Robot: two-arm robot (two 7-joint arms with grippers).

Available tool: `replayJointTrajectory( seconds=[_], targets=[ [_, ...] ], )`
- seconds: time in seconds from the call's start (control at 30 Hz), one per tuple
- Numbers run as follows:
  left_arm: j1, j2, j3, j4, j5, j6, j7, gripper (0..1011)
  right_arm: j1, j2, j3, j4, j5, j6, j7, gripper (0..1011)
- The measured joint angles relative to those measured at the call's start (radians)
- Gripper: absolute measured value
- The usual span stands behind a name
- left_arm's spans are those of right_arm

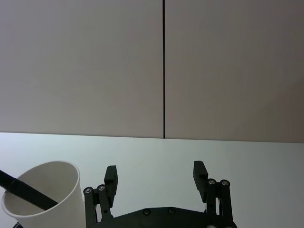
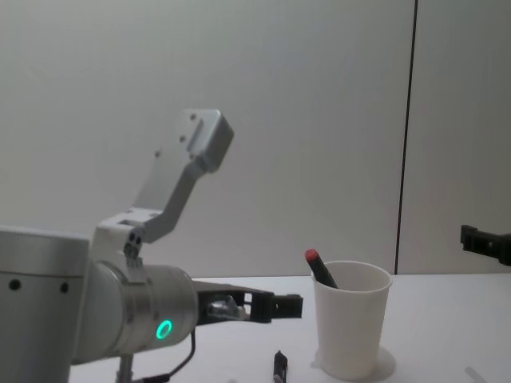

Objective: Place the pen into the pen holder.

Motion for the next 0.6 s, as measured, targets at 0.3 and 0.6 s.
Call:
replayJointTrajectory(
  seconds=[0.3, 0.6],
  targets=[
    [-0.012, -0.022, 0.009, 0.036, -0.004, 0.033, -0.001, 1000, 0.0, 0.0, 0.0, 0.0, 0.0, 0.0, 0.0, 1001],
    [-0.024, -0.037, 0.018, 0.063, 0.02, 0.068, -0.013, 1000, 0.0, 0.0, 0.0, 0.0, 0.0, 0.0, 0.0, 1001]
  ],
)
